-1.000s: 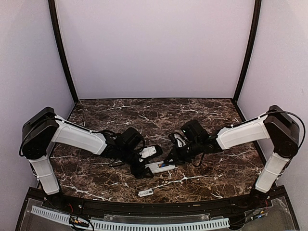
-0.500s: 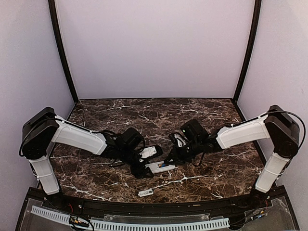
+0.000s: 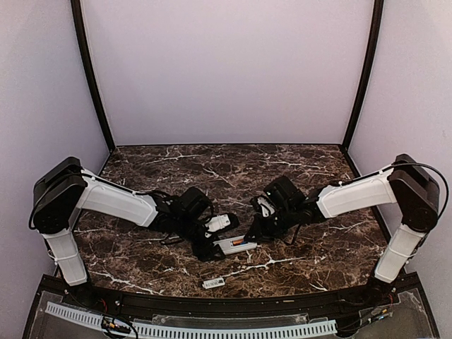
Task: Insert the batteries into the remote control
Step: Hold the remote control without the battery cover at the center of the board, then place the battery in the battery compartment.
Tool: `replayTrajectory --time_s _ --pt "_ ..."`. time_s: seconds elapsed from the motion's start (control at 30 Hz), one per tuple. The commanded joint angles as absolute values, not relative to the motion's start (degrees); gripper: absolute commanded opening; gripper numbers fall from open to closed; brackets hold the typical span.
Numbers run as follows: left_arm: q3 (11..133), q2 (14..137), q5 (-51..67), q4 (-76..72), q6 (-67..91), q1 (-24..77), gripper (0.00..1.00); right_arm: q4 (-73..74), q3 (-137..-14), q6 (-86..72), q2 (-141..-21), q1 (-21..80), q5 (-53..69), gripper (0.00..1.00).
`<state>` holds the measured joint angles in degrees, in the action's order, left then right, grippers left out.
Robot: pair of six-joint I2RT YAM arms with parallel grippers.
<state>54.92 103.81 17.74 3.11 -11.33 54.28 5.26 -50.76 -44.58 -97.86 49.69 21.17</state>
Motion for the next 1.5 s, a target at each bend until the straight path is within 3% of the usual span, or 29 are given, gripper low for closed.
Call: replayTrajectory --time_s 0.0,0.43,0.8,1.23,1.47 --pt "54.1 106.3 18.3 9.4 -10.5 54.9 0.7 7.3 -52.0 -43.8 -98.6 50.1 19.6 0.0" --pt "54.6 107.4 19.8 8.9 -9.8 54.9 0.62 -1.0 -51.8 -48.6 -103.6 52.1 24.2 0.0" --pt "54.8 108.0 19.8 9.0 -9.9 54.9 0.6 4.7 -52.4 -46.9 -100.6 52.1 21.5 0.0" --pt "54.6 109.5 19.9 8.8 -8.9 55.9 0.54 -8.4 -47.1 -55.9 -102.9 51.2 28.4 0.0" --pt "54.7 110.4 20.4 8.5 -7.9 56.5 0.46 -7.8 -47.4 -55.5 -104.0 51.2 28.0 0.0"
